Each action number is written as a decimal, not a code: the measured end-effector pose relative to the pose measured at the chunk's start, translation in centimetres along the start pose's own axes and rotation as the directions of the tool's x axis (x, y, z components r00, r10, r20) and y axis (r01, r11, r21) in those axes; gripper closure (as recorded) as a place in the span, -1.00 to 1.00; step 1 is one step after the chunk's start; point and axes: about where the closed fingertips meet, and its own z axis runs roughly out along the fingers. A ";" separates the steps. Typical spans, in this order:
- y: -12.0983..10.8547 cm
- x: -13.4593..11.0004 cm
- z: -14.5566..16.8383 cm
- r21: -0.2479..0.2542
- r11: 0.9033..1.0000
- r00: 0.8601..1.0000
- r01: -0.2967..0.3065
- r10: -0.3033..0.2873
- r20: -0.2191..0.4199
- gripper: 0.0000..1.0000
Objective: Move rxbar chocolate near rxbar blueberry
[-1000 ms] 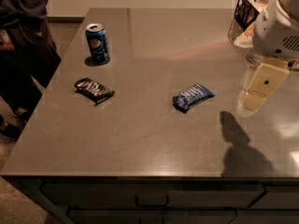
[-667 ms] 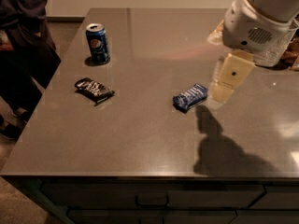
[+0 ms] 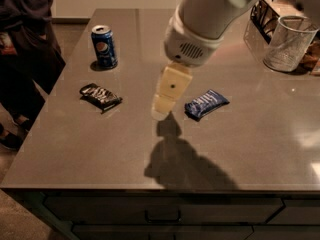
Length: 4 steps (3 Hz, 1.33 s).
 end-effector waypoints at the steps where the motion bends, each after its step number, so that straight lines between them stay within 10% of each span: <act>1: 0.8 -3.5 4.3 -0.001 0.999 0.999 -0.045 0.045 0.018 -1.00; 4: -0.2 -11.1 14.2 -0.064 0.991 0.991 -0.121 0.124 0.051 -1.00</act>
Offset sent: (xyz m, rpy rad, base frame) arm 0.0297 0.1550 -0.0825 0.0894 0.0507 -0.0574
